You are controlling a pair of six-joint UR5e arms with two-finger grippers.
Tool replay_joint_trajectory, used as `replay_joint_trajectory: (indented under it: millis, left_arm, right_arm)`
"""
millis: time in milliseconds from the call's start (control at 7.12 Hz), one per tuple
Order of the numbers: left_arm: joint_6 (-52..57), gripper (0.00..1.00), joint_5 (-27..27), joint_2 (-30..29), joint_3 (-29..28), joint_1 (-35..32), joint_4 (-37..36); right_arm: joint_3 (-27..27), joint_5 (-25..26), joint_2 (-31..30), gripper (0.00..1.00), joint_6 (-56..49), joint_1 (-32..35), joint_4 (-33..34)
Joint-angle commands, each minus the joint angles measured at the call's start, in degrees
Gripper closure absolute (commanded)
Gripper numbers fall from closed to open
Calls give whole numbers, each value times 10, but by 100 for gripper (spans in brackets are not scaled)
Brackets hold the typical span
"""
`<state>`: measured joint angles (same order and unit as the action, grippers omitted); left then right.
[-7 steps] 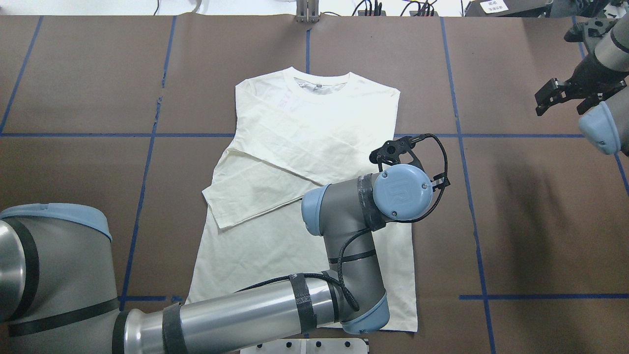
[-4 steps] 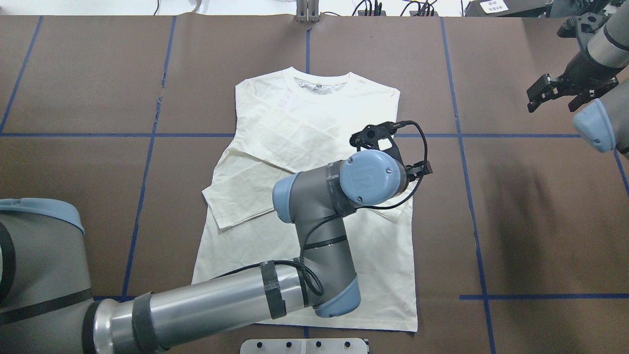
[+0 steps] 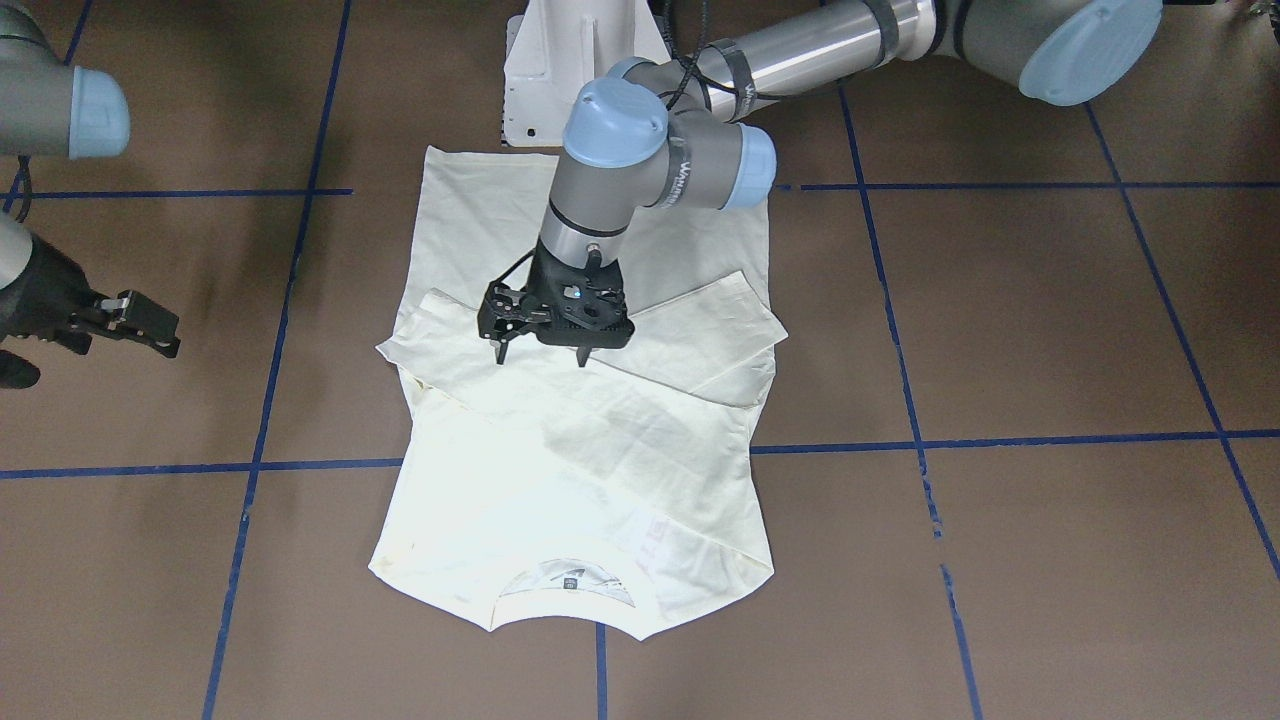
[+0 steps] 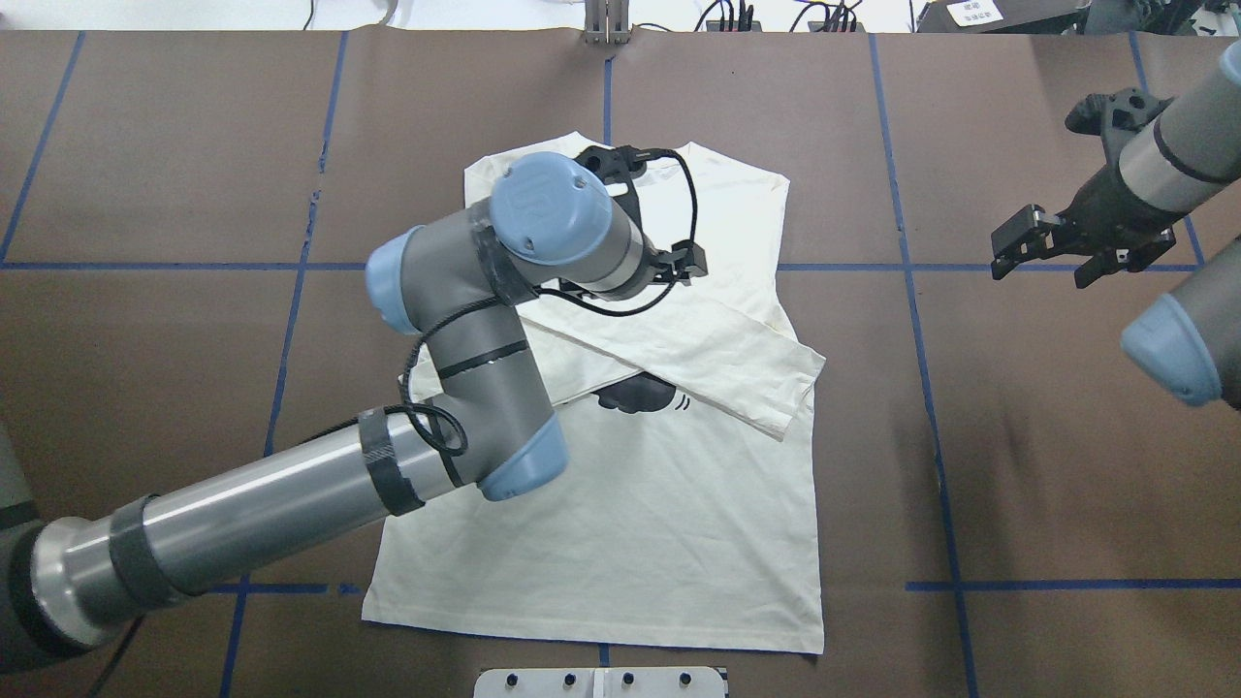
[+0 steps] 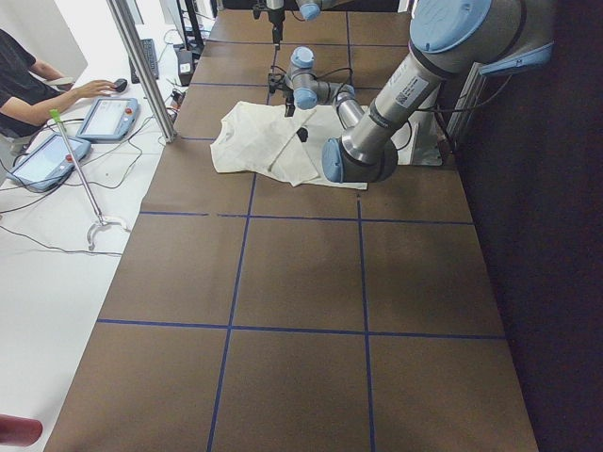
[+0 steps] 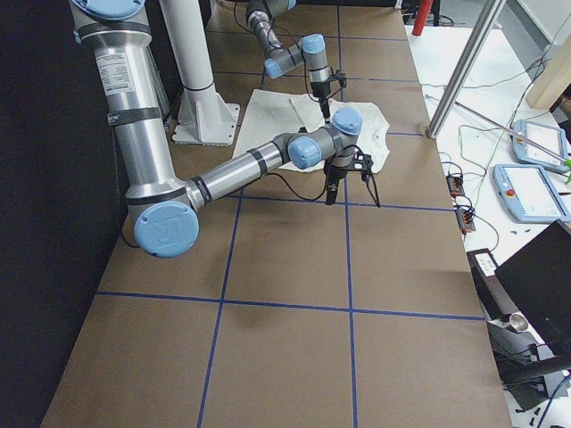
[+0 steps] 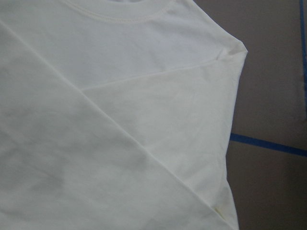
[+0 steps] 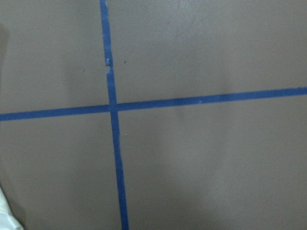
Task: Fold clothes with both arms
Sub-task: 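Lay the sleeve diagonally over the first folded sleeve with the left gripper, then open the left gripper and draw back while the right gripper moves toward the hem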
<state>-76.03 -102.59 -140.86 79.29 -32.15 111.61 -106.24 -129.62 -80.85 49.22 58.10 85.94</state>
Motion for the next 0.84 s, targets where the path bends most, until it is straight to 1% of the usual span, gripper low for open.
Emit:
replay_joint_trajectory:
  millis: [0,140,281,421,561,702]
  left_arm:
    - [130,0,-26,107,131,-42,-76]
    - [195,0,-44,156,187,-66,-102]
    - [230,0,-46,209,238,-67,-107]
    - [230,0,-46,233,262,-68,-107]
    - [226,0,-46,234,271,-68,-108]
    - [225,0,-49,234,276,-68,-108]
  right_arm:
    - [-31,40,-63,0,213,-100,-184]
    - [-40,105,-74,0,276,-169,-220]
    - [-62,162,-81,0,325,-238,-220]
    - [-100,205,-104,0,374,-311,-220]
    - [-140,270,-113,0,427,-392,-208]
    - [-165,324,-108,0,462,-459,-154]
